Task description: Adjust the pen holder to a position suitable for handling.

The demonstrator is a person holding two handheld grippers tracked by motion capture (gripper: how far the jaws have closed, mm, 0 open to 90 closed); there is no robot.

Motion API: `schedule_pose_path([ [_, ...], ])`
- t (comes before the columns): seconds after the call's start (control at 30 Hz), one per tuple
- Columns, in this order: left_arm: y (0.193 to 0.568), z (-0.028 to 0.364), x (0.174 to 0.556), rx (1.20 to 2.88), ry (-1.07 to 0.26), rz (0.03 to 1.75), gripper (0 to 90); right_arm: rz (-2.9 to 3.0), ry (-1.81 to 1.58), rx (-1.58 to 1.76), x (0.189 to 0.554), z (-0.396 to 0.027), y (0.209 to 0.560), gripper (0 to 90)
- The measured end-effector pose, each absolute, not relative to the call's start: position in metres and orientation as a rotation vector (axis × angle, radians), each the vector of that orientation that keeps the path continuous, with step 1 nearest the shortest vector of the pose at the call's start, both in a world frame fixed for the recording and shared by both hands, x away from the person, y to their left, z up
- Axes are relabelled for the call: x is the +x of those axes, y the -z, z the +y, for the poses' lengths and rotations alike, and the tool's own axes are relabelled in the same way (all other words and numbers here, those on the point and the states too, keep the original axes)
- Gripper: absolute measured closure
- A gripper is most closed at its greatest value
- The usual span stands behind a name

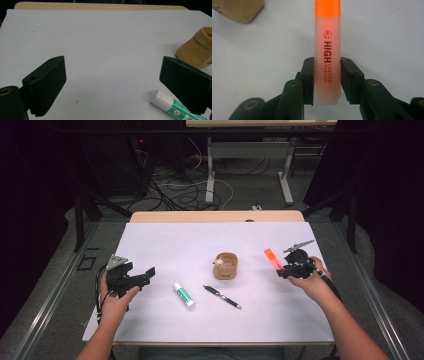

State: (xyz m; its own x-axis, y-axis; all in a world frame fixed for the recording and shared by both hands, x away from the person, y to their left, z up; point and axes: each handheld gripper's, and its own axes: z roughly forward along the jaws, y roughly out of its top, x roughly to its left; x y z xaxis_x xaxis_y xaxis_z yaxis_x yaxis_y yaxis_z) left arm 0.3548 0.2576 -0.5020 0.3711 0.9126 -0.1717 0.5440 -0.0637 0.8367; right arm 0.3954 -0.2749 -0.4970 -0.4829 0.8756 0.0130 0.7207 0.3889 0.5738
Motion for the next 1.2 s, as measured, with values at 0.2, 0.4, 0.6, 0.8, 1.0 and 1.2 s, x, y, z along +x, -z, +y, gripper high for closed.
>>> schedule_pose_path([
  [0.2, 0.500, 0.255, 0.354, 1.726, -0.516, 1.286, 7.1, 2.322, -0.803, 1.308, 0.389, -0.264, 0.490, 66.2],
  [0.4, 0.496, 0.253, 0.352, 1.712, -0.515, 1.277, 7.1, 2.286, -0.900, 1.256, 0.380, -0.250, 0.486, 66.3],
  [0.6, 0.493, 0.248, 0.350, 1.717, -0.511, 1.250, 7.1, 2.258, -0.982, 1.217, 0.369, -0.234, 0.482, 66.3],
  [0.8, 0.491, 0.246, 0.349, 1.709, -0.500, 1.245, 7.9, 2.228, -1.027, 1.148, 0.361, -0.217, 0.479, 66.3],
  [1.0, 0.488, 0.242, 0.347, 1.698, -0.489, 1.229, 9.5, 2.221, -1.029, 1.111, 0.355, -0.203, 0.479, 66.3],
  [1.2, 0.481, 0.238, 0.345, 1.678, -0.432, 1.214, 13.4, 2.207, -1.088, 1.068, 0.349, -0.191, 0.480, 66.3],
])
